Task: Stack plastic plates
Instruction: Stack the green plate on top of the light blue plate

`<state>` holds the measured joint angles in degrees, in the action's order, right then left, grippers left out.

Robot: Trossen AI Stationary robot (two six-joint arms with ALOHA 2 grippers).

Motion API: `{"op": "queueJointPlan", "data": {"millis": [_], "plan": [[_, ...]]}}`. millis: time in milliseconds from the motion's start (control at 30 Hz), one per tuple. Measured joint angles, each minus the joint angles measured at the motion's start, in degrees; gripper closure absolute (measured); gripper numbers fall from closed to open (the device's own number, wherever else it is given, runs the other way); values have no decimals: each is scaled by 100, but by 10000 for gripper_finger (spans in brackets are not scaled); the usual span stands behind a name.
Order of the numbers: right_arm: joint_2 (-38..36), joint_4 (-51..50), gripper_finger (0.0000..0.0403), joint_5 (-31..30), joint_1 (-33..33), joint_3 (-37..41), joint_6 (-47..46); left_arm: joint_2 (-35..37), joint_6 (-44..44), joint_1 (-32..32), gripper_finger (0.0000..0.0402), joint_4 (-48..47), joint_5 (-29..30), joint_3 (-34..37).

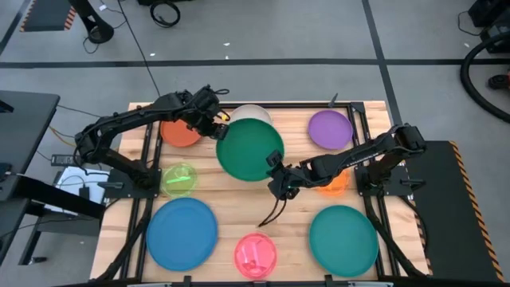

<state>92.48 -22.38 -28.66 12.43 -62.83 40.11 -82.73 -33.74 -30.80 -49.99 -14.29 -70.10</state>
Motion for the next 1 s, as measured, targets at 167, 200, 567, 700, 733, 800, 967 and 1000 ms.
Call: {"op": "queueJointPlan", "data": {"millis": [167,200,567,700,733,800,967,1000], "plan": [[-275,-494,386,-221,465,-2,-472,245,186,93,223,-275,109,-418],[-349,-575,386,-223,572,-2,-632,349,195,130,219,-318,229,-453],[-414,-3261,386,589,1372,-1737,-4902,1356,21,1516,212,-120,2568,-512],[-100,-4396,386,898,1843,-2587,-6223,1342,-170,2278,212,-129,3506,-501],[4,-4757,386,920,1989,-2815,-6565,1336,-255,2455,213,-148,3768,-468],[234,-5492,386,933,2318,-3261,-7338,1290,-418,2733,217,-149,4206,-330],[971,-6797,386,1368,3056,-4414,-9018,1271,-716,3140,222,91,4801,89],[1075,-6726,386,1553,3172,-4522,-9130,1270,-771,3210,223,195,4864,165]]}}
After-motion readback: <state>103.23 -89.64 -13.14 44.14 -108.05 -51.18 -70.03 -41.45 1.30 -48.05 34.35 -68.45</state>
